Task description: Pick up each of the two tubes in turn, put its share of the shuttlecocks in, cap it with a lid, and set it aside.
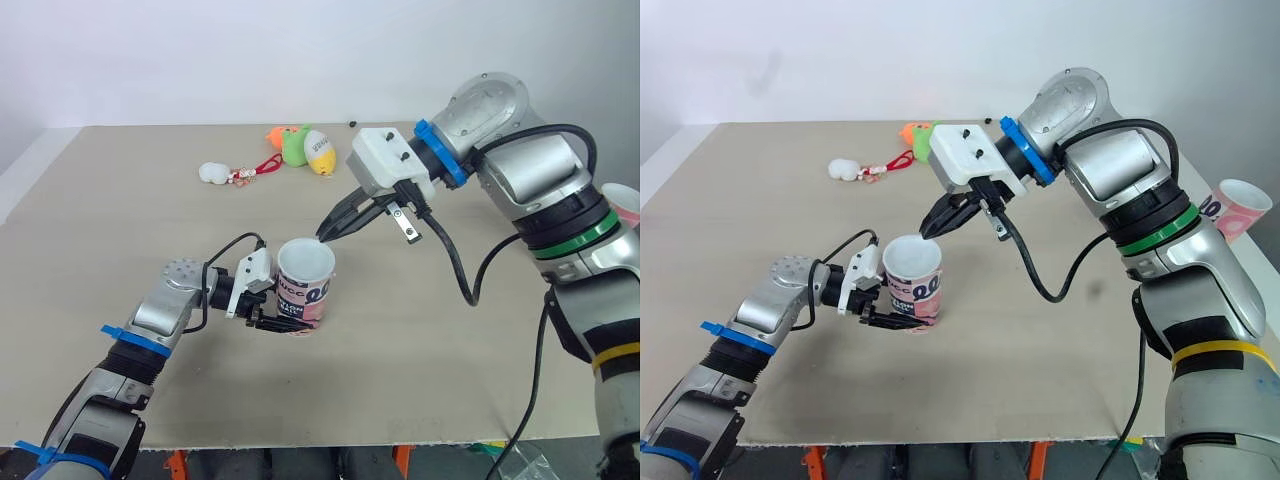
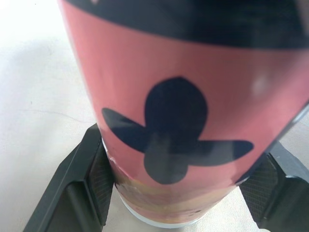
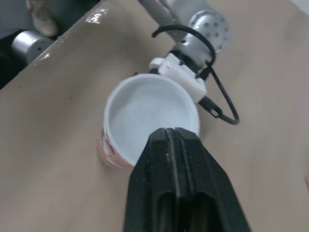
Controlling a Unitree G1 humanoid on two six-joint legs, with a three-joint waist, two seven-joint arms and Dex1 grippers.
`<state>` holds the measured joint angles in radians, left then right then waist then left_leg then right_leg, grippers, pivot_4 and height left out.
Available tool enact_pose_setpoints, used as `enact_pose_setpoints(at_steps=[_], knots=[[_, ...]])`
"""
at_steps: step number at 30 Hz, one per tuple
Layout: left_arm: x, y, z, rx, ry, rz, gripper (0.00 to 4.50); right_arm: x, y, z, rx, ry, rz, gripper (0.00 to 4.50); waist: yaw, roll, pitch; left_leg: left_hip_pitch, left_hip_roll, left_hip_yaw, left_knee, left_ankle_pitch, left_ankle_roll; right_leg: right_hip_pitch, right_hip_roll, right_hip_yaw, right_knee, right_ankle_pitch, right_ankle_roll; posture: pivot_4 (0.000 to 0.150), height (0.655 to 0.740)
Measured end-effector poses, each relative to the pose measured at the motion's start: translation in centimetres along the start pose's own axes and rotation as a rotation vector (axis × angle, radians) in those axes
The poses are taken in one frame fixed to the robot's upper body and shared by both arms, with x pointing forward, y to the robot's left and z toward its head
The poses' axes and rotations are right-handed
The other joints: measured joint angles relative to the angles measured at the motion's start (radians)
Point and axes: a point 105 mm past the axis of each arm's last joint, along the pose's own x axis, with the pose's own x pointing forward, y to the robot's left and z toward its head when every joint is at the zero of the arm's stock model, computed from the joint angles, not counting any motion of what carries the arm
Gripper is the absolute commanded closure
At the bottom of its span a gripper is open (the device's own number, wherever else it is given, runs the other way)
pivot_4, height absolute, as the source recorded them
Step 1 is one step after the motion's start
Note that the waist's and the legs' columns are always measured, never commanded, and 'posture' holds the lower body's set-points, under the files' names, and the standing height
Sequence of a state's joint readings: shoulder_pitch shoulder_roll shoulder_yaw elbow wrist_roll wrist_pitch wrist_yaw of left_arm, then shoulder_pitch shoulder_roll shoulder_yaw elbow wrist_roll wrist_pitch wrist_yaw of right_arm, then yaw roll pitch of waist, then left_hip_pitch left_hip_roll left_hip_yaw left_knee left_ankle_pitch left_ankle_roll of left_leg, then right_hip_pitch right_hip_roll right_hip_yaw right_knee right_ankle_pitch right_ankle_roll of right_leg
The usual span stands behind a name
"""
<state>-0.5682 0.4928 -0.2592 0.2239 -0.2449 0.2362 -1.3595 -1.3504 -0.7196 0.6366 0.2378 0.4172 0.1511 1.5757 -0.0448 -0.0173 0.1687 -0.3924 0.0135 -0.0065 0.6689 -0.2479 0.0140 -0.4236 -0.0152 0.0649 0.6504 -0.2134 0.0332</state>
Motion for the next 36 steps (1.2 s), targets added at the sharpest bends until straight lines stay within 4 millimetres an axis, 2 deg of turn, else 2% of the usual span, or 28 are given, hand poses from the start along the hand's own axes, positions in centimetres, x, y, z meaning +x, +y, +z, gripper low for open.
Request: enact_pose_setpoints(at_steps=[7,14,19,21,26,28,29,30,31,32,34,35,36], knots=[[0.2,-0.2,0.1,0.004,-0.005,0.021,1.28,2.6,0.2,-0.9,-0.068,0.066,0.092,4.46,0.0,0.0,0.0,0.0,0.0,0.0,0.0,0.0,0.0,0.0,0.0,0.001,0.0,0.0,0.0,0.15,0.7323],[0.0,-0.4,-0.1,-0.003,-0.005,0.051,1.28,3.6,-0.1,-0.4,-0.211,0.13,0.143,4.46,0.0,0.0,-0.001,0.001,0.001,-0.001,0.0,0.0,0.0,0.0,0.0,0.0,0.0,0.0,-0.001,0.15,0.7323],[-0.2,-0.4,-0.5,-0.024,0.001,0.071,1.28,4.2,-0.3,-0.4,-0.296,0.175,0.155,4.46,-0.003,-0.001,-0.003,0.009,0.004,-0.001,0.0,0.0,0.0,0.006,0.004,0.001,0.0,-0.002,-0.007,0.15,0.7323],[-0.3,-0.4,-0.6,-0.029,0.005,0.075,1.28,4.2,-0.4,-0.4,-0.288,0.172,0.149,4.46,-0.003,-0.002,-0.004,0.011,0.007,0.0,0.0,0.0,0.0,0.007,0.007,0.001,0.0,-0.001,-0.008,0.15,0.7323],[-0.4,-0.6,-0.4,-0.023,-0.002,0.068,1.28,3.1,-0.5,-0.1,-0.099,0.049,0.108,4.46,-0.001,-0.001,-0.004,0.004,0.01,0.0,-0.001,0.0,0.0,0.001,0.011,0.0,0.001,0.0,-0.013,0.15,0.7323],[-0.3,-0.7,-0.2,-0.022,-0.021,0.061,1.28,1.2,-0.6,0.3,-0.03,-0.014,0.053,3.86,0.001,0.0,-0.003,0.001,0.009,0.0,-0.001,0.0,0.0,-0.002,0.01,-0.001,0.001,0.001,-0.01,0.15,0.7323],[-0.3,-0.7,-0.2,-0.019,-0.027,0.06,1.28,0.6,-0.6,0.4,-0.013,-0.028,0.032,3.86,0.001,0.0,-0.002,0.0,0.009,0.0,-0.001,0.0,0.0,-0.002,0.01,-0.001,0.001,0.002,-0.011,0.15,0.7323],[-0.2,-0.8,-0.2,-0.018,-0.047,0.057,1.28,-2.0,-0.8,0.7,0.034,-0.068,-0.054,3.1,0.005,0.001,-0.002,-0.001,0.008,-0.001,-0.002,-0.001,0.0,-0.002,0.008,-0.001,0.0,0.002,-0.013,0.15,0.7323],[-0.2,-0.9,-0.2,-0.018,-0.049,0.056,1.28,-2.5,-0.8,0.7,0.038,-0.071,-0.068,2.96,0.005,0.001,-0.002,-0.001,0.008,0.0,-0.002,-0.002,0.0,-0.002,0.008,-0.001,0.0,0.001,-0.013,0.15,0.7323],[-0.2,-0.9,-0.1,-0.016,-0.054,0.055,1.28,-3.5,-0.7,0.8,0.054,-0.076,-0.098,2.28,0.005,0.001,-0.002,-0.001,0.008,0.0,-0.002,-0.003,0.002,-0.002,0.008,-0.001,0.0,0.0,-0.013,0.15,0.7323],[-0.1,-1.1,-0.1,-0.024,-0.078,0.05,0.64,-5.0,0.0,0.3,0.092,-0.073,-0.142,1.59,0.007,0.001,-0.002,-0.001,0.007,-0.001,-0.002,-0.004,0.002,-0.002,0.007,-0.001,-0.001,-0.001,-0.012,0.15,0.7323],[0.0,-1.1,-0.1,-0.033,-0.094,0.046,0.29,-5.6,0.5,0.0,0.115,-0.074,-0.161,0.94,0.009,0.001,-0.001,-0.002,0.007,-0.001,-0.002,-0.005,0.001,-0.002,0.007,-0.001,-0.001,-0.002,-0.011,0.15,0.7323],[0.0,-1.3,-0.5,-0.056,-0.101,0.039,0.03,-6.2,1.0,-0.4,0.141,-0.073,-0.18,0.7,0.011,0.001,-0.001,-0.003,0.006,0.0,-0.002,-0.005,0.001,-0.003,0.007,0.0,-0.001,-0.003,-0.01,0.15,0.7323]])
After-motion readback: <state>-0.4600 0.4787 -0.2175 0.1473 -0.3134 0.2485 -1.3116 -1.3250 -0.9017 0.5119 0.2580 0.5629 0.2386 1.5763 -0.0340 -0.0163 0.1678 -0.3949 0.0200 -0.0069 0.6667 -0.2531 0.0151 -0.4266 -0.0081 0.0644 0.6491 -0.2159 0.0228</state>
